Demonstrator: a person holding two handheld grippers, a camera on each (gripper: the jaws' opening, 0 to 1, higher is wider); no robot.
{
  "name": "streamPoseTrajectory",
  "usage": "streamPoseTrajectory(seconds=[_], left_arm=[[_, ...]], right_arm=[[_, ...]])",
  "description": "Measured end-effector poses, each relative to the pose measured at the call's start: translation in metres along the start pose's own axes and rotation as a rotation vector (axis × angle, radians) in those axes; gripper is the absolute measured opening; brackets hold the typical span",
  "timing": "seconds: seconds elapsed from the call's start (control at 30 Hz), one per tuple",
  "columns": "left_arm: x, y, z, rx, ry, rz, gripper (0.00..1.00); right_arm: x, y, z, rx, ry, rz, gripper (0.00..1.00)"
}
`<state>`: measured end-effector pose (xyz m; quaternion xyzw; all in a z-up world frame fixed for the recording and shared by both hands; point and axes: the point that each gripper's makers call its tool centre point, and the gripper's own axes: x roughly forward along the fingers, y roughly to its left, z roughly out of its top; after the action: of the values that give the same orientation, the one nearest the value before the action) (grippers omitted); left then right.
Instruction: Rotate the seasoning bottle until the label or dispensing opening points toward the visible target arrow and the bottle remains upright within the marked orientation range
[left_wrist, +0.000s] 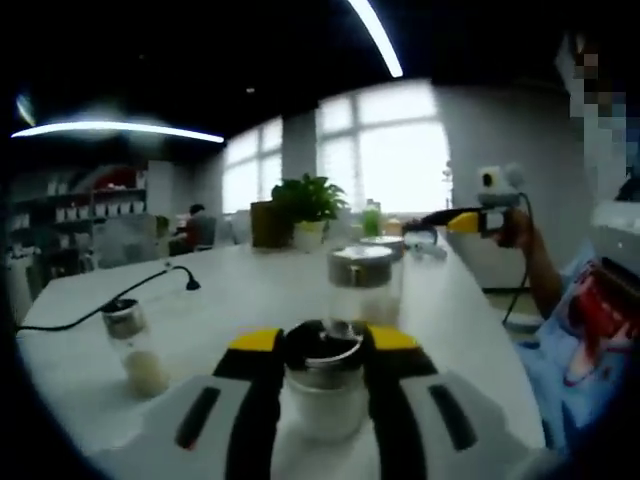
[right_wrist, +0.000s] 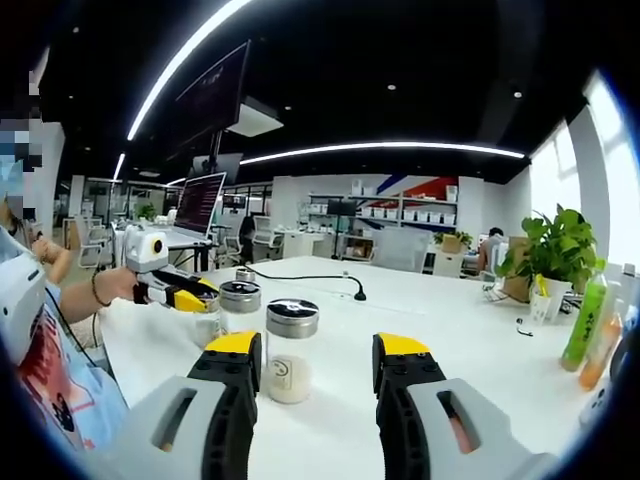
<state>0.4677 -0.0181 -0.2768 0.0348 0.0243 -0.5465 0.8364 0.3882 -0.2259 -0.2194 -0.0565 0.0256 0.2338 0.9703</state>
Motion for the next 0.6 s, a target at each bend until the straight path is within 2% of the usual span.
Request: streamPoseTrajectory(seconds=[0.23, 0.6], left_arm=[[-0.0008, -0.0005, -0.0004, -0.009, 0.005, -0.064, 0.33], [-0.0008, -0.0053, -0.0024, 0.032, 0.026, -0.134, 0.33]], right_arm=[[0.0014, 0.0012, -0.0017, 0.004, 0.005, 0.004, 0.45], [0.0033, 0.0026, -0.0045, 0.002, 0.016, 0.009, 0.45]])
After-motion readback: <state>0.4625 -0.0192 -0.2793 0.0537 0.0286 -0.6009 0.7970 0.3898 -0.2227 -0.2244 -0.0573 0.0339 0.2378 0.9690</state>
